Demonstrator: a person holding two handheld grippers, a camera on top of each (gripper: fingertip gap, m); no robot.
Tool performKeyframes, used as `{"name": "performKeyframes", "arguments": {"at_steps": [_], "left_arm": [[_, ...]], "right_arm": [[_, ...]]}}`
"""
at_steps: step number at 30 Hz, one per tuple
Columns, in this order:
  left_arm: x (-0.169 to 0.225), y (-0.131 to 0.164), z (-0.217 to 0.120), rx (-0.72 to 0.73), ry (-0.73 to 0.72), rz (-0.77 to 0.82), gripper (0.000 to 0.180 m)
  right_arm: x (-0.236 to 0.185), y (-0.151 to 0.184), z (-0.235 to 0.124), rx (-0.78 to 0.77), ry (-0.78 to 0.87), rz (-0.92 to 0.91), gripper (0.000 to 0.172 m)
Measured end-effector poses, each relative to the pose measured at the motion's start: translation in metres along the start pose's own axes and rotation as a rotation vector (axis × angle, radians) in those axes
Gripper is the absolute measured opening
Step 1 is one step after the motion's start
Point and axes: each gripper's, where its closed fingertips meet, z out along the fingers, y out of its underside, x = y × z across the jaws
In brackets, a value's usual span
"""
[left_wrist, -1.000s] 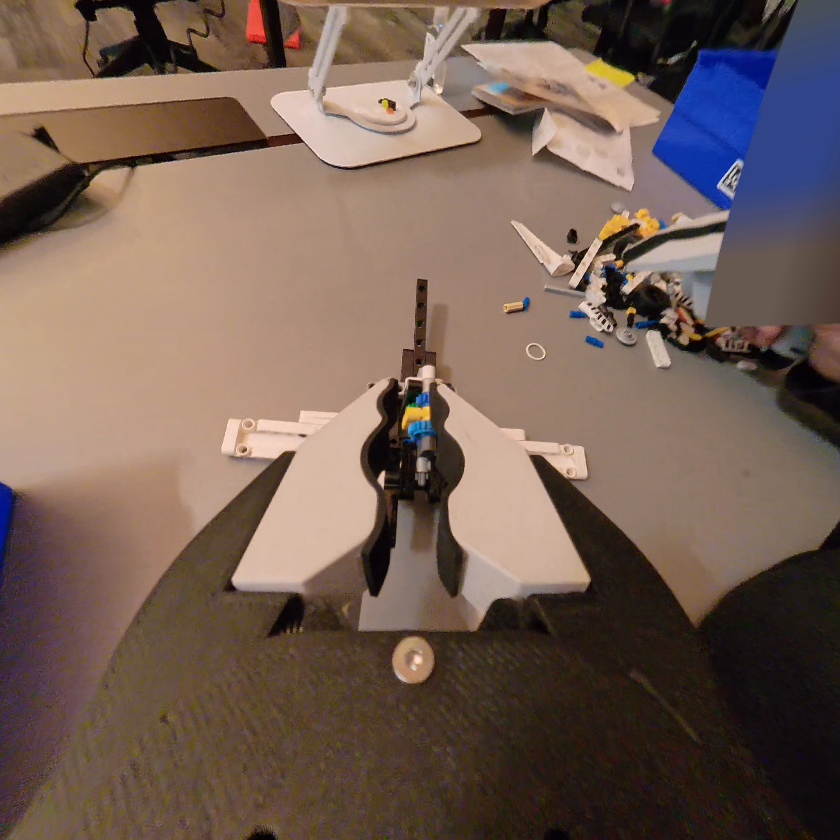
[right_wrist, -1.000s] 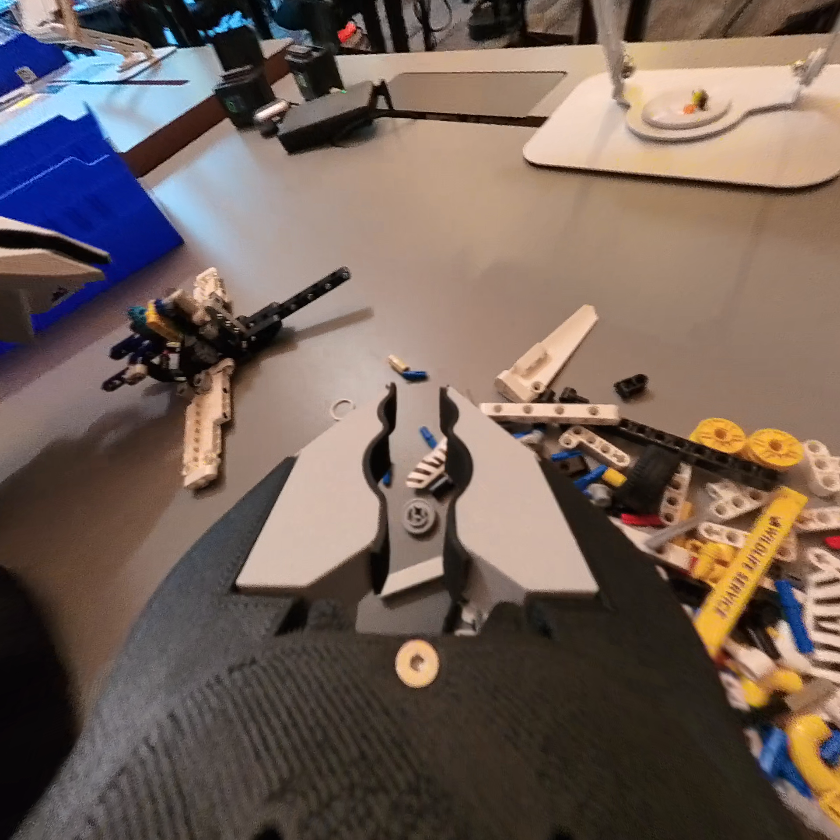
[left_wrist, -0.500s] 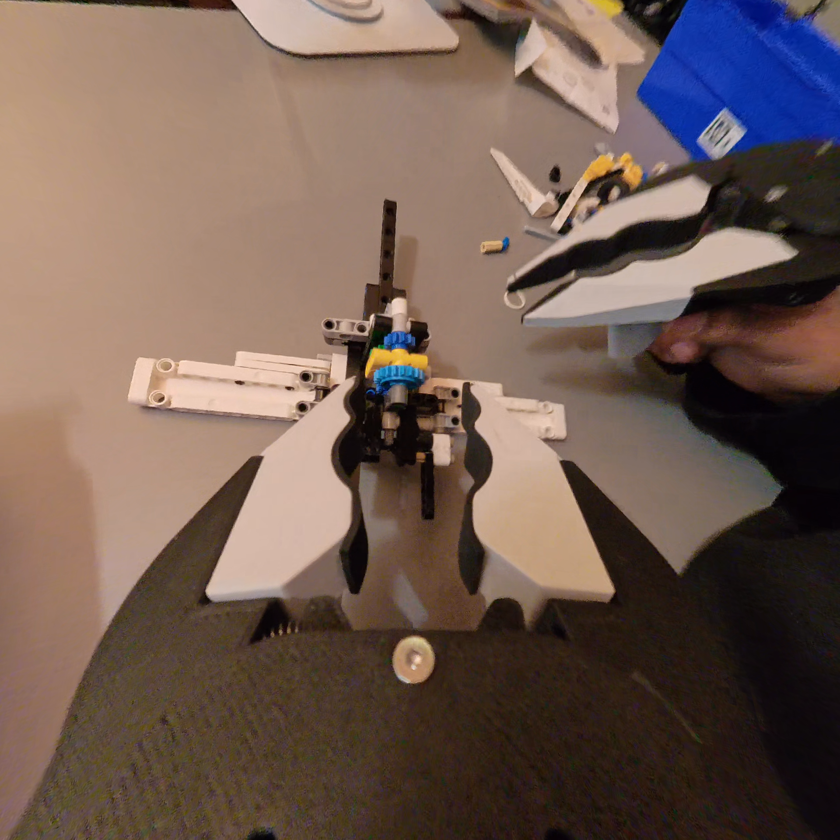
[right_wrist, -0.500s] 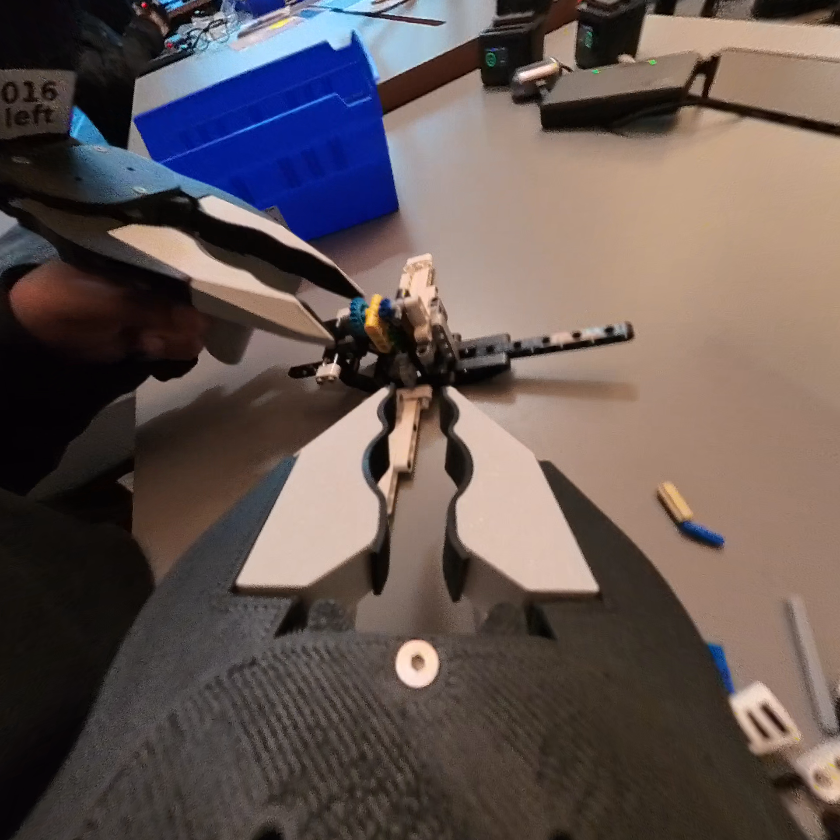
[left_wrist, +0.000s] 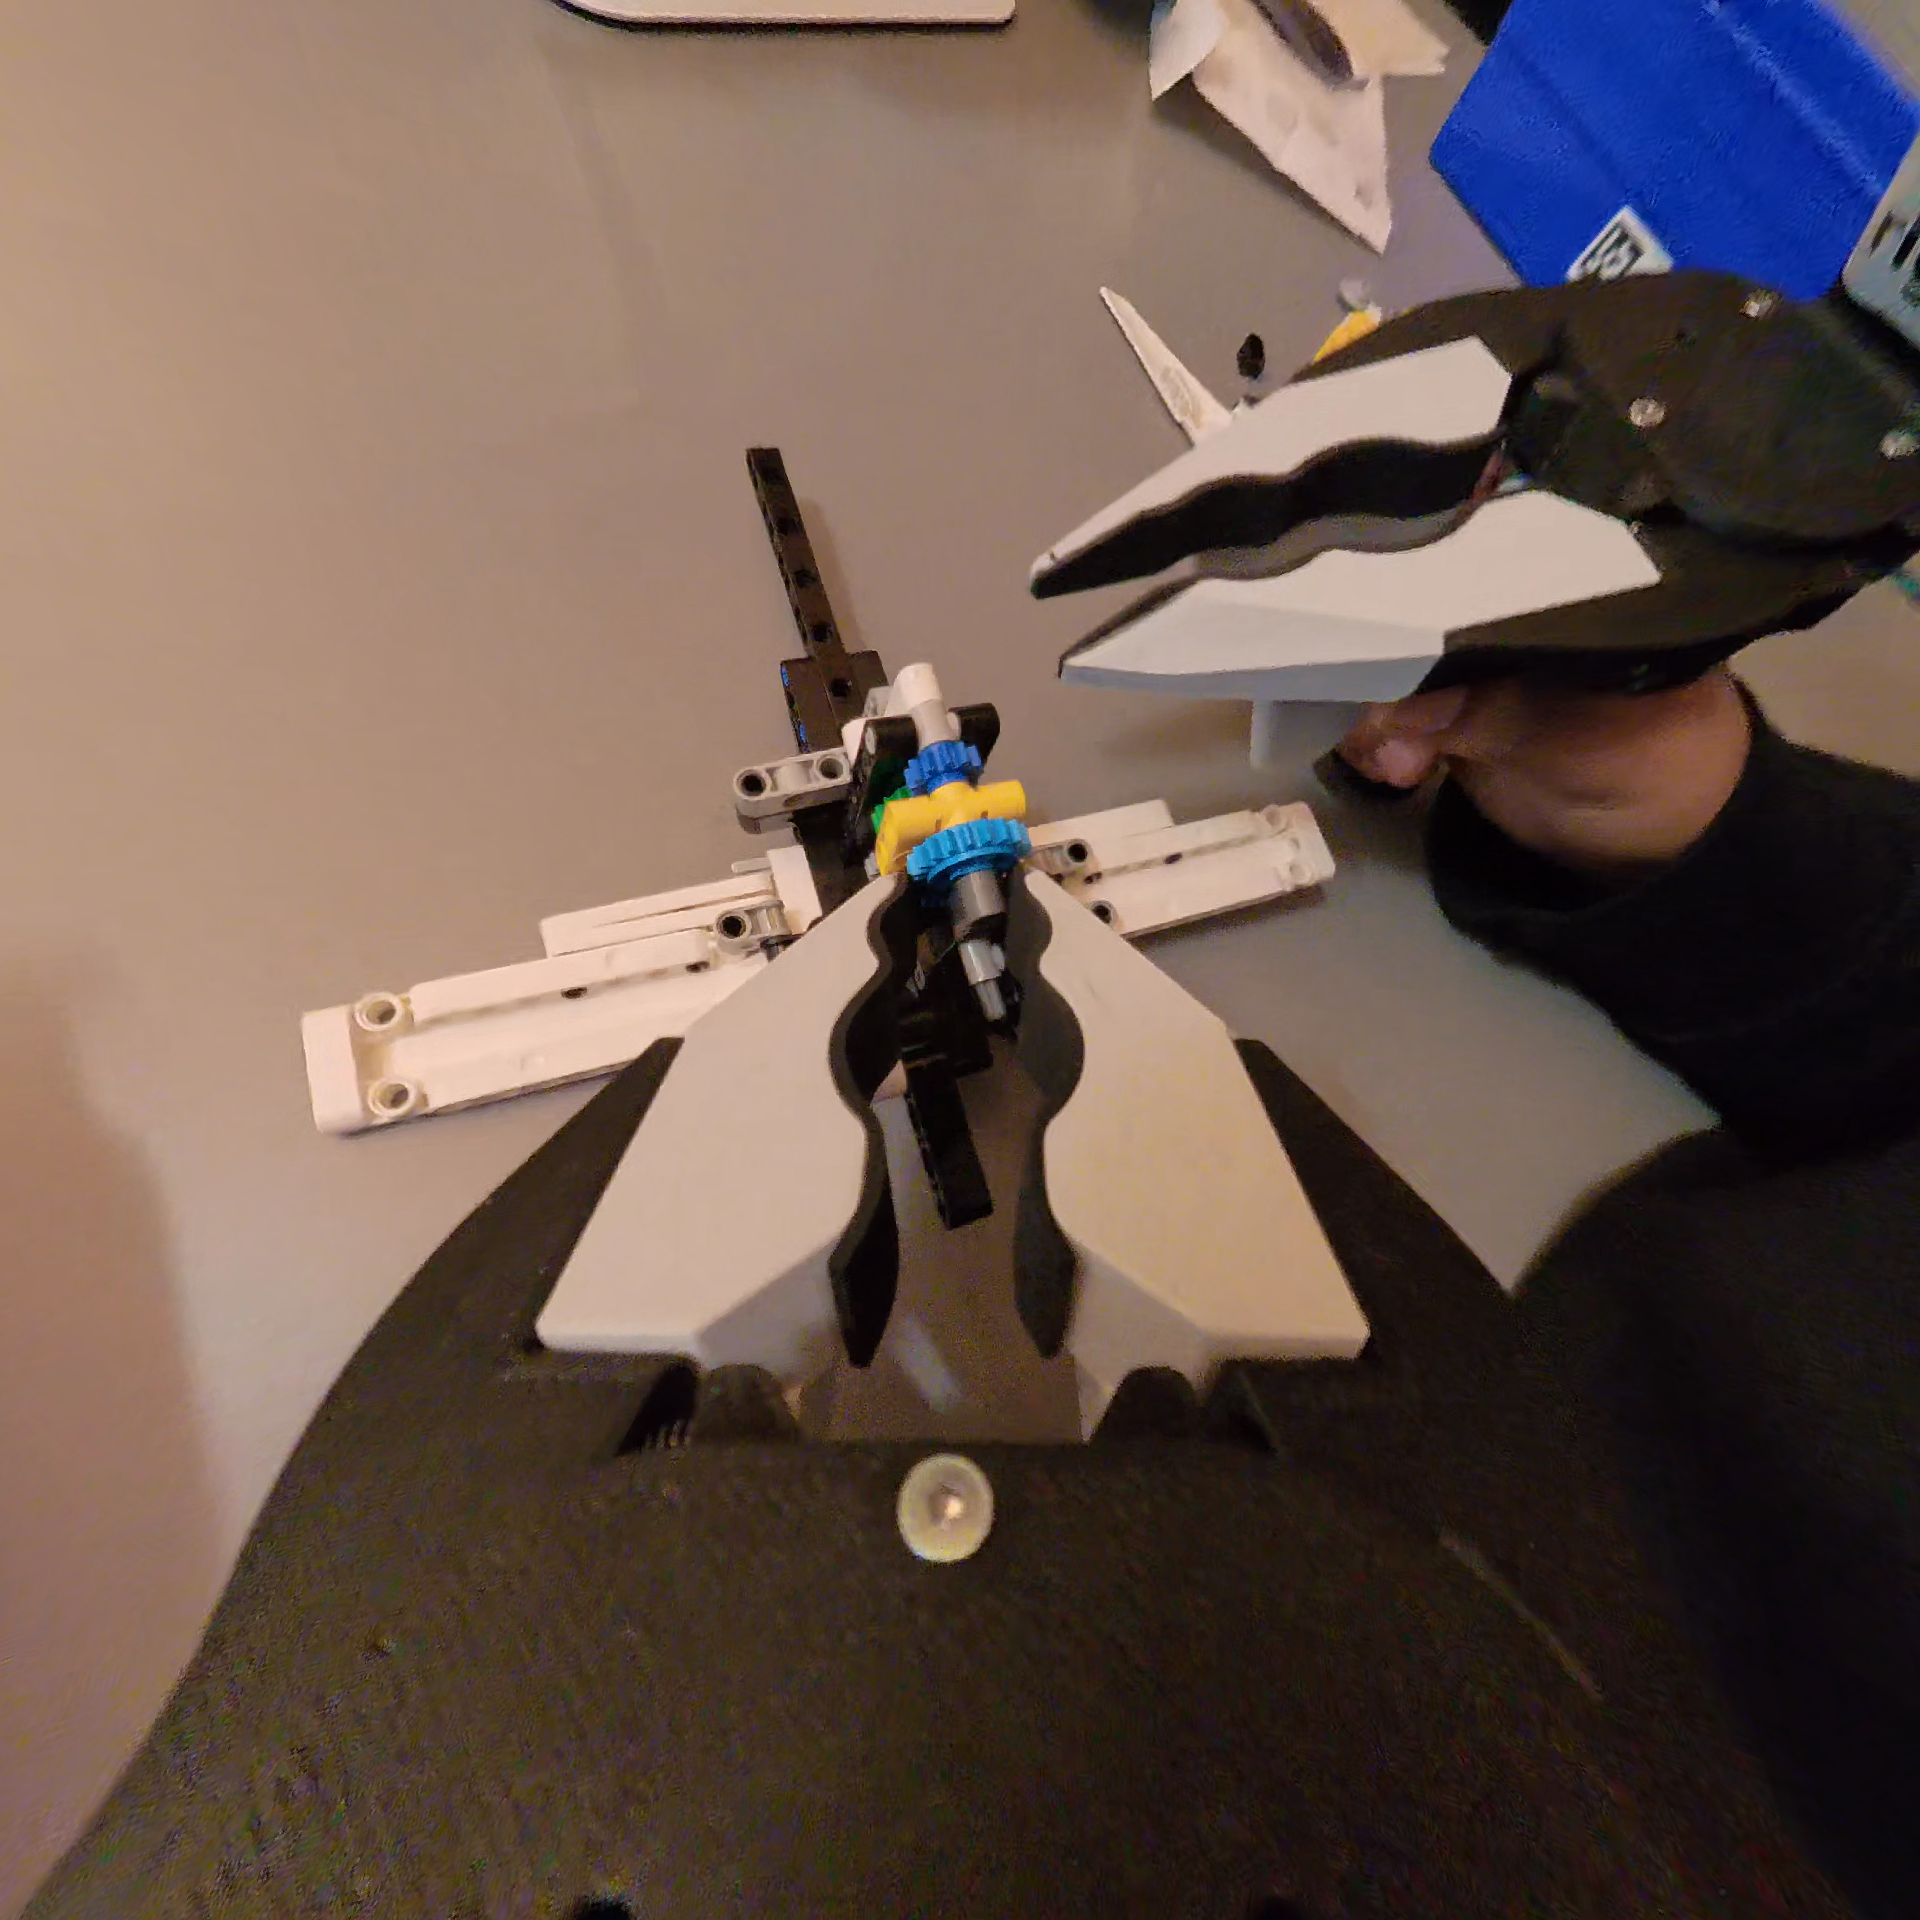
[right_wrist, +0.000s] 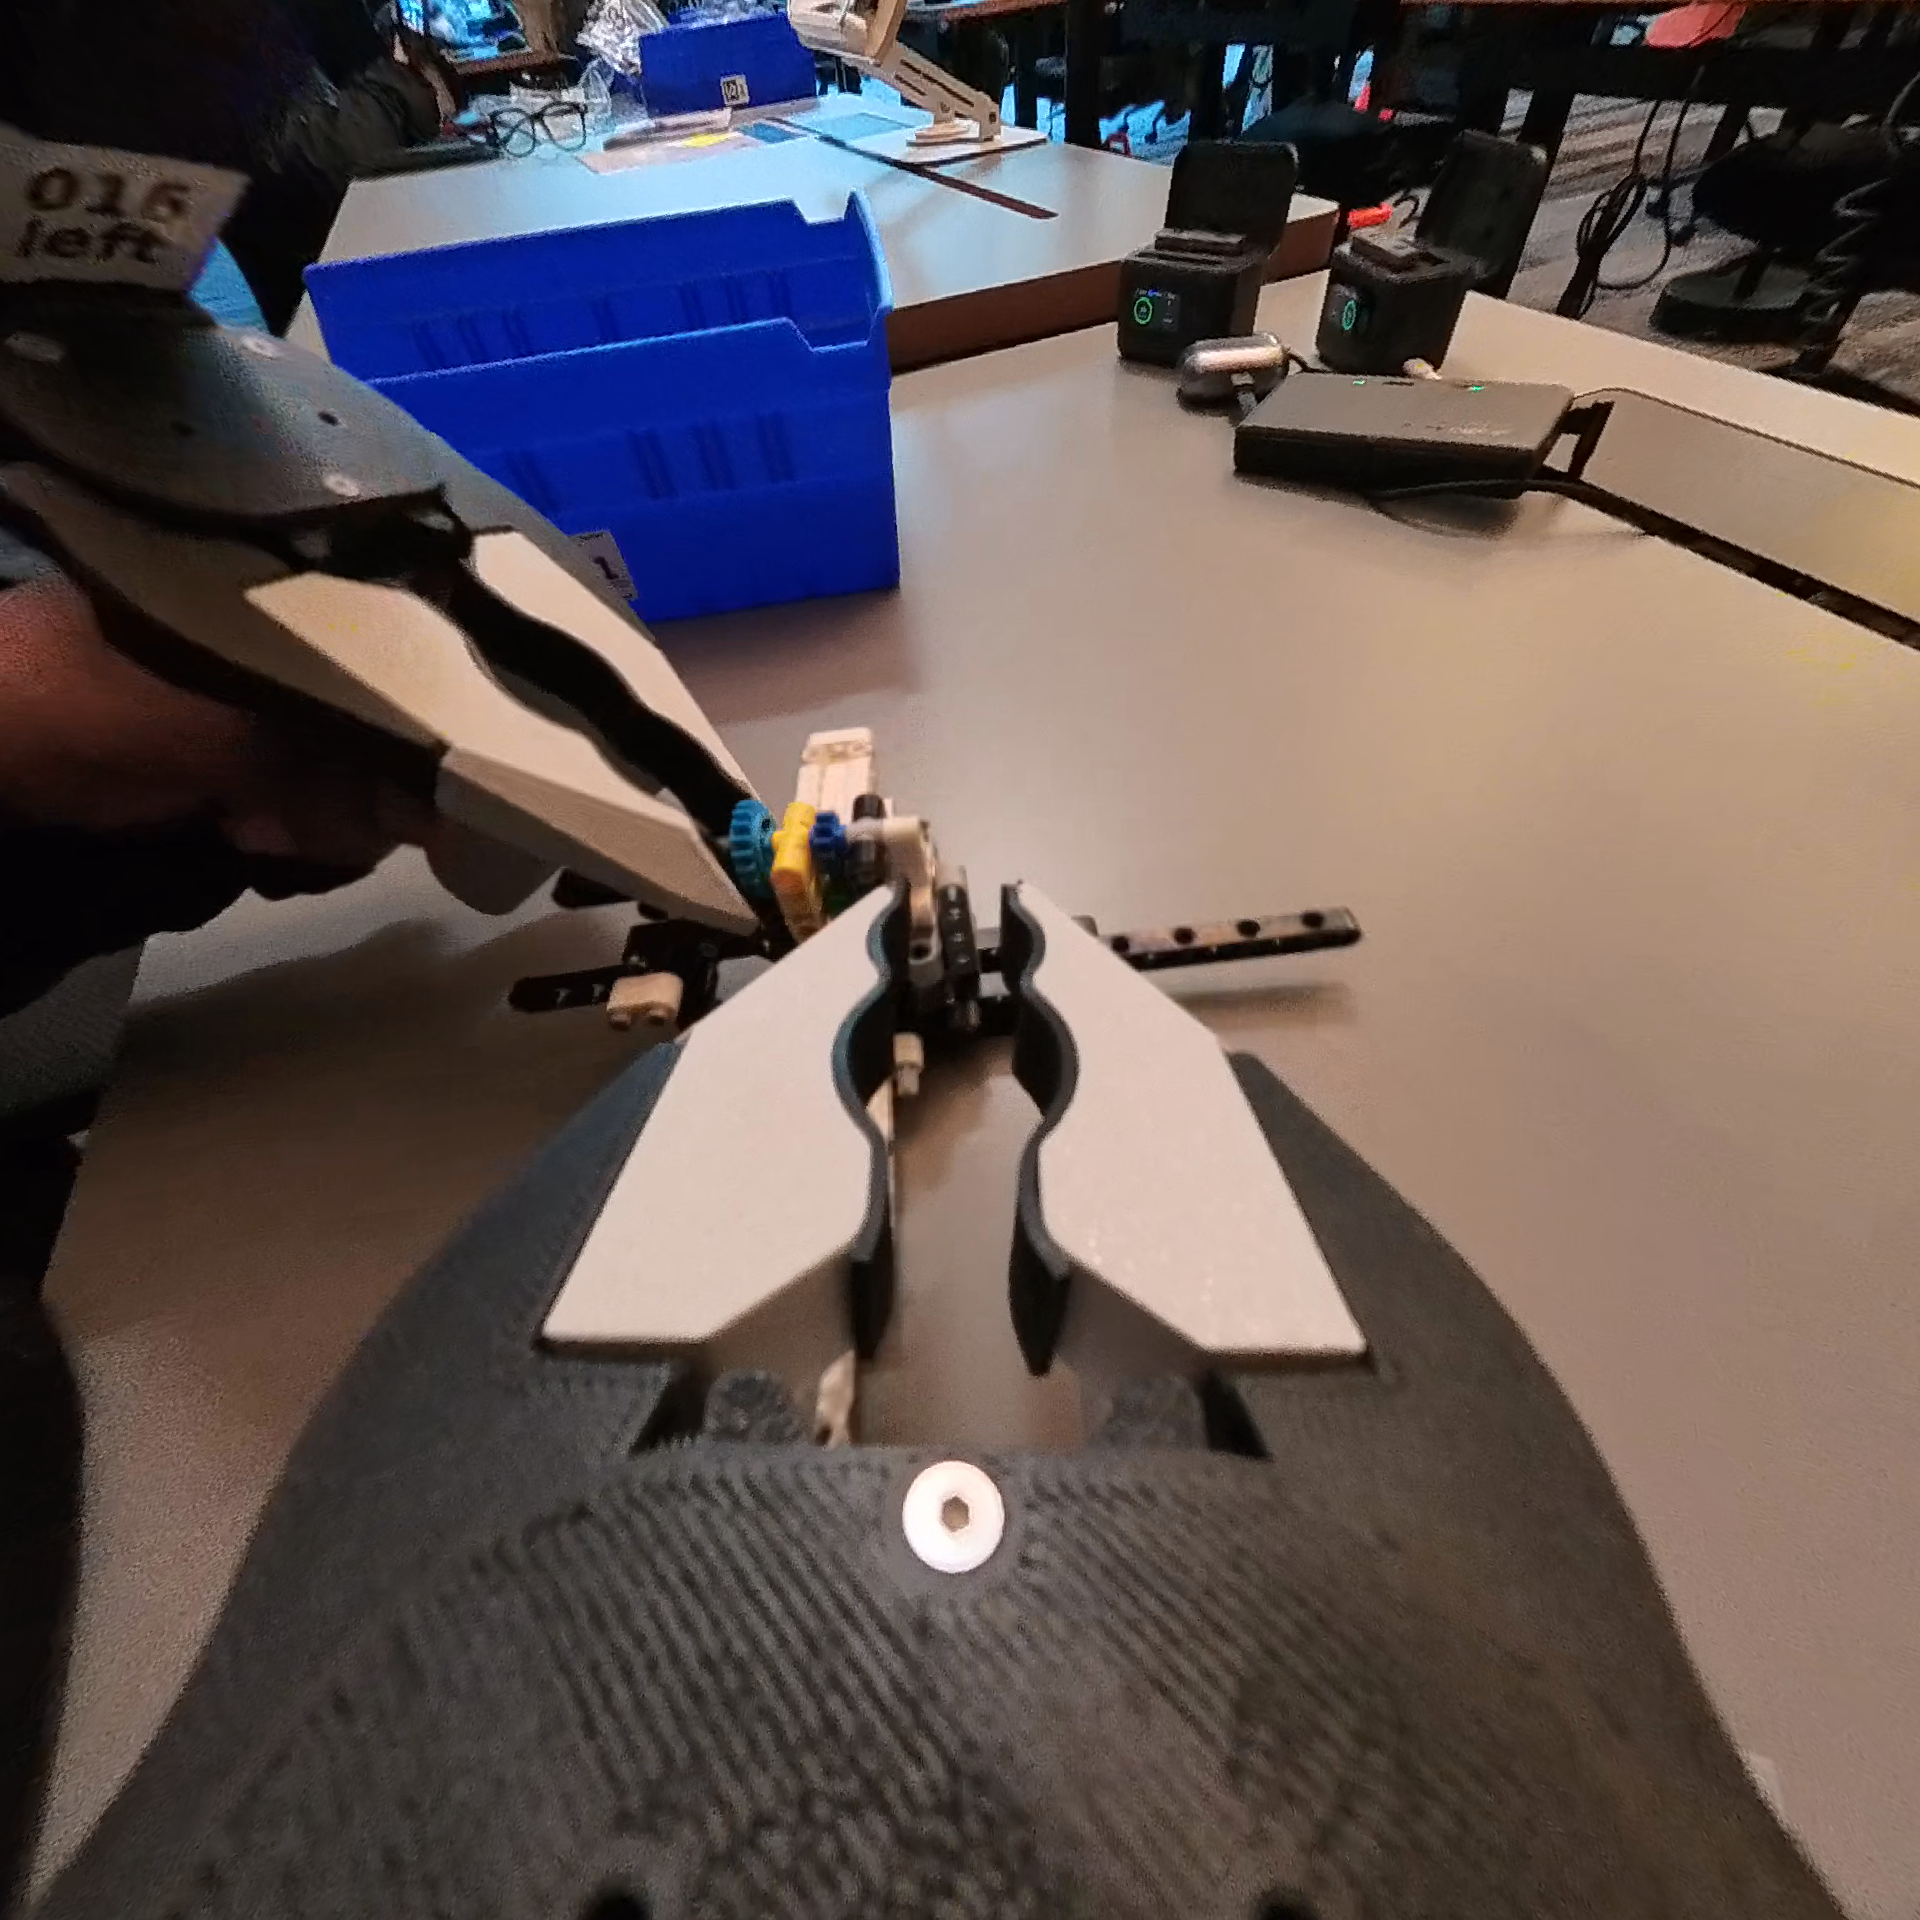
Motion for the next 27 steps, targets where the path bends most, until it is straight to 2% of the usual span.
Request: {"name": "performKeyframes", "arguments": {"at_steps": [8, 12, 25, 26, 27], "left_arm": [[-0.003, -0.002, 0.003, -0.016, 0.040, -0.063, 0.015], [-0.003, 0.000, 0.003, -0.019, 0.051, -0.065, 0.015], [-0.001, 0.006, 0.002, -0.028, 0.026, -0.021, 0.017], [-0.002, 0.006, 0.002, -0.027, 0.009, -0.013, 0.027], [-0.007, 0.005, 0.002, -0.021, -0.034, -0.008, 0.046]], "right_arm": [[-0.004, 0.000, -0.004, 0.024, -0.060, 0.032, 0.014], [-0.014, 0.006, -0.004, -0.018, -0.130, 0.066, 0.006], [-0.012, 0.006, -0.004, -0.016, -0.121, 0.068, 0.010], [-0.012, 0.006, -0.004, -0.018, -0.119, 0.064, 0.010], [-0.012, 0.007, -0.004, -0.020, -0.116, 0.060, 0.010]]}}
